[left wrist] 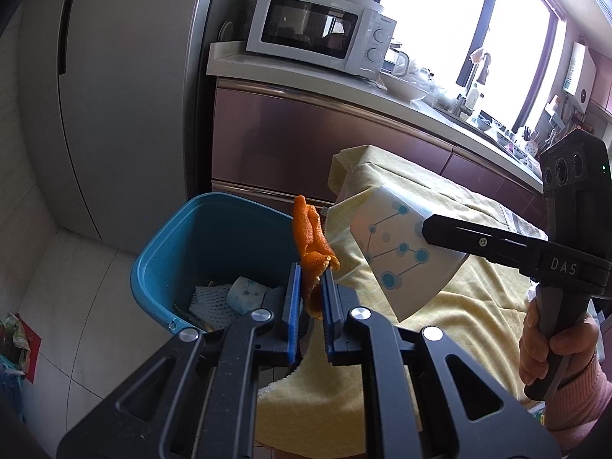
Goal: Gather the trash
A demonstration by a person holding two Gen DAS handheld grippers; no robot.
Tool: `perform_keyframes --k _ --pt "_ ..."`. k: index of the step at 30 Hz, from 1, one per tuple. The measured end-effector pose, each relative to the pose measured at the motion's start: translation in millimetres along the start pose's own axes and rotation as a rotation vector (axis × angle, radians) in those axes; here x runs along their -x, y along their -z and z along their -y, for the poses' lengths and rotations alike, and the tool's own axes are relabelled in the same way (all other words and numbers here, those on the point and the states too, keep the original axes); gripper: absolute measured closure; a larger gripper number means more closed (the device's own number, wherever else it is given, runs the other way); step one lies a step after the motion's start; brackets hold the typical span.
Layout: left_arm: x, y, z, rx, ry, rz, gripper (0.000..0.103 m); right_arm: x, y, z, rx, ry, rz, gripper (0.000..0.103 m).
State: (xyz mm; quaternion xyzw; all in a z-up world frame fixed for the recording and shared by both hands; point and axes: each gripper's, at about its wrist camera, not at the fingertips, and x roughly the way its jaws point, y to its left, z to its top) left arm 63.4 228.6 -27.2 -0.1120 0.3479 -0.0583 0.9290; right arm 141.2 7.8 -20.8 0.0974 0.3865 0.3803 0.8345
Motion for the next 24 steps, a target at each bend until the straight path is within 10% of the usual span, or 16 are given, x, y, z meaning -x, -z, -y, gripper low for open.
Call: perform_keyframes --k 24 --pt "-39.7 -6.5 -38.4 0.052 -0.075 -0.028 0.095 -36.5 -4.9 -8.2 -0.007 -0.014 -0.063 0.058"
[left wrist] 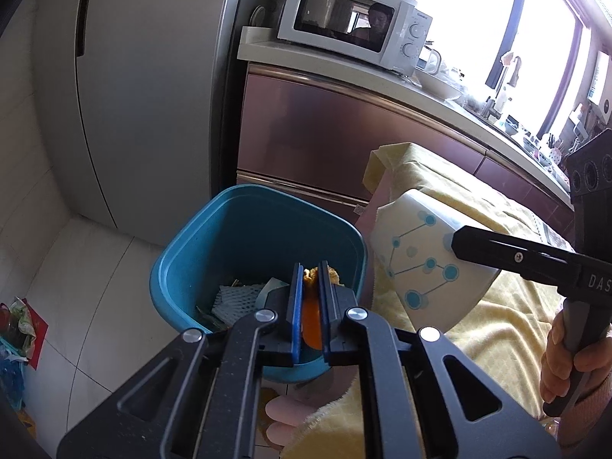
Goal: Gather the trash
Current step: 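Lower the orange peel with the left tool while the right tool lowers the cup, open both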
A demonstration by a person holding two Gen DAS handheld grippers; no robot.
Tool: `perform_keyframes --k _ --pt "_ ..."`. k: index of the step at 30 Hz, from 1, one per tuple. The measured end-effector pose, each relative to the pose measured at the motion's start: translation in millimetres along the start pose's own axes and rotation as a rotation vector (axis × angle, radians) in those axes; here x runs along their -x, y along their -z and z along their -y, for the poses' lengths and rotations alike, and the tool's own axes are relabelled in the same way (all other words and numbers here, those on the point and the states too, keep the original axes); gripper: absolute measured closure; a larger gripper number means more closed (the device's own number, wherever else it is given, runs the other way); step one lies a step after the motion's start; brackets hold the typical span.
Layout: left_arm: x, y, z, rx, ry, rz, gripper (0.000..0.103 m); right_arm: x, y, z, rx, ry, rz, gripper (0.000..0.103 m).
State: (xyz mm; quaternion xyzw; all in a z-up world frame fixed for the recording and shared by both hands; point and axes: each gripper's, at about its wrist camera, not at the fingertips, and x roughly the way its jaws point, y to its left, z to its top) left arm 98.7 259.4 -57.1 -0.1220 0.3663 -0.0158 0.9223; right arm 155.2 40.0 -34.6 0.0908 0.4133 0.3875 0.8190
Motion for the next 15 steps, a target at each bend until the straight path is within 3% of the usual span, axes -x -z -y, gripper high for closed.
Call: perform_keyframes --k 15 --pt "-24.4 -1.5 -16.7 0.027 -0.046 -0.032 0.095 -41.6 -13.1 -1.3 0.006 0.021 -0.062 0.058"
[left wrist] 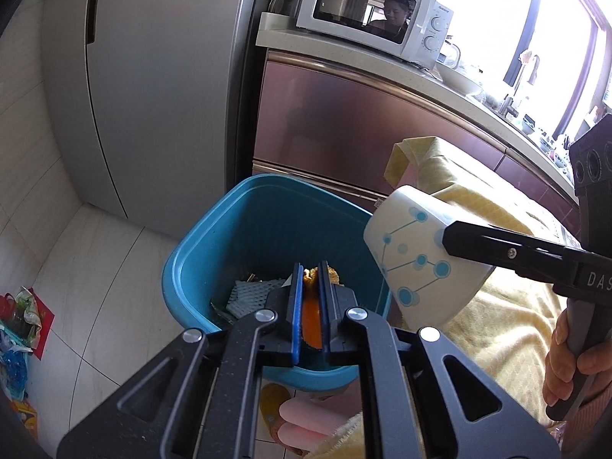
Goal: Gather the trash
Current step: 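Lower the orange peel with the left tool while the right tool lowers the cup, open both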
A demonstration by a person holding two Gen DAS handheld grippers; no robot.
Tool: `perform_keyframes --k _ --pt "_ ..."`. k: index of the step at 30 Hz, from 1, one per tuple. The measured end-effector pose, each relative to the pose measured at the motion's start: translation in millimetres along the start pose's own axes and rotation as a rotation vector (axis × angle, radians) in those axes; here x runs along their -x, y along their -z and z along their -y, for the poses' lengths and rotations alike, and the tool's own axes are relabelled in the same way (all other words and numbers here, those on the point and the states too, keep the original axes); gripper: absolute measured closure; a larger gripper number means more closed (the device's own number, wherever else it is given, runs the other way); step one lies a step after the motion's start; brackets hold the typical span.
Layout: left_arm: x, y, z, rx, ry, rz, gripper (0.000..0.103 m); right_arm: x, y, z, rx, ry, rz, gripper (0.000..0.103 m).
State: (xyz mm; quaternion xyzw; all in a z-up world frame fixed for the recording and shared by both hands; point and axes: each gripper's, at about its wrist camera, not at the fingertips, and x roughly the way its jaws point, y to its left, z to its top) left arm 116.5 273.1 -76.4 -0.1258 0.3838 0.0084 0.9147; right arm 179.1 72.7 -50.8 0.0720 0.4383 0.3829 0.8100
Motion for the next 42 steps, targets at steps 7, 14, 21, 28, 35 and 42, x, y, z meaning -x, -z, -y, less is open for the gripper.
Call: perform_keyframes --k 7,14,21,28,35,42 --pt "-5.7 1.3 -1.7 0.003 -0.011 -0.007 0.095 -20.4 -8.5 -4.5 0.016 0.033 -0.034 0.057" --pt "-10.9 0.8 -3.1 0.012 -0.018 -0.016 0.095 -40.1 -12.8 -10.3 0.027 0.070 -0.066 0.057" --pt "-18.0 -0.8 -5.8 0.028 -0.001 -0.029 0.093 -52.7 -16.1 -9.1 0.015 0.094 -0.080 0.053" --pt "-23.0 0.1 -8.7 0.042 0.018 -0.040 0.084 -51.3 -12.8 -7.9 0.010 0.089 -0.076 0.052" --pt "-11.6 2.8 -2.1 0.029 0.031 -0.010 0.074 -32.6 -5.0 -1.2 -0.007 0.069 -0.056 0.052" --pt "15.4 5.6 22.0 -0.022 0.090 0.051 0.060 14.7 7.3 4.2 0.000 0.060 0.015 0.048"
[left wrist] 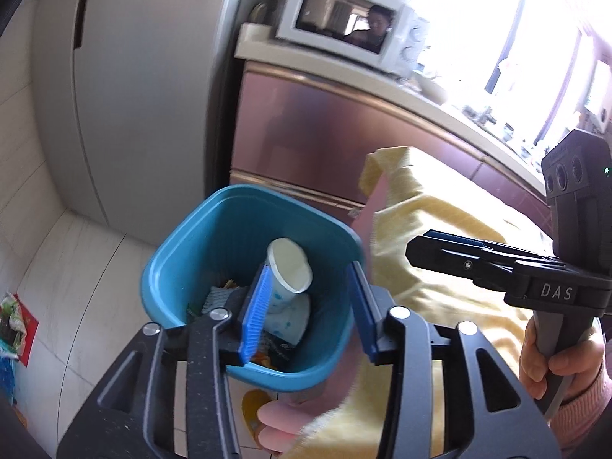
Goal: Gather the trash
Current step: 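Lower the orange peel with the left tool while the right tool lowers the cup, open both, then move both open tools back over the table toward the crumpled tissues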
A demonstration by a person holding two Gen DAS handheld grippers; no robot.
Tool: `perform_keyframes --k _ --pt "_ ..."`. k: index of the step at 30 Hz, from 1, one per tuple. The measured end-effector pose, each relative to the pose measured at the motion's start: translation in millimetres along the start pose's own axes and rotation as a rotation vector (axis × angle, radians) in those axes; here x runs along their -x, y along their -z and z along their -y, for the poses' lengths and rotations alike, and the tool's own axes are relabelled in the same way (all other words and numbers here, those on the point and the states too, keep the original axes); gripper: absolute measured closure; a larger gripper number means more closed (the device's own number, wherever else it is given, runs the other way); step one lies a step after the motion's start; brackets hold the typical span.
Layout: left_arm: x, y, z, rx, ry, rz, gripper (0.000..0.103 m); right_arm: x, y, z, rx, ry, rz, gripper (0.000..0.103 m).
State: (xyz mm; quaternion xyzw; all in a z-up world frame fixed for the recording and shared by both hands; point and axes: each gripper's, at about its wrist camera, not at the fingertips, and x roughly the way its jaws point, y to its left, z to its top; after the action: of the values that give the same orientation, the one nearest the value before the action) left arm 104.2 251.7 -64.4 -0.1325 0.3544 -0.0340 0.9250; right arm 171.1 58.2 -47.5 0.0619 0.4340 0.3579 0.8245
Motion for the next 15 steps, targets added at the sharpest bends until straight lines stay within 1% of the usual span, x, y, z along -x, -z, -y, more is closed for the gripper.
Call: perform_keyframes --k 4,9,15 --pt "12.3 1.5 27.2 -0.052 0.055 0.024 0.055 35.6 9.6 11.5 -0.009 0.004 0.046 0.048" --pt "19.7 8.1 70.8 -0.127 0.150 0.026 0.053 86.7 27.1 33.2 -0.034 0.047 0.115 0.048" --pt "16.0 20.4 132.5 -0.218 0.262 -0.008 0.051 142.9 53.1 65.8 -0.087 0.151 0.182 0.048"
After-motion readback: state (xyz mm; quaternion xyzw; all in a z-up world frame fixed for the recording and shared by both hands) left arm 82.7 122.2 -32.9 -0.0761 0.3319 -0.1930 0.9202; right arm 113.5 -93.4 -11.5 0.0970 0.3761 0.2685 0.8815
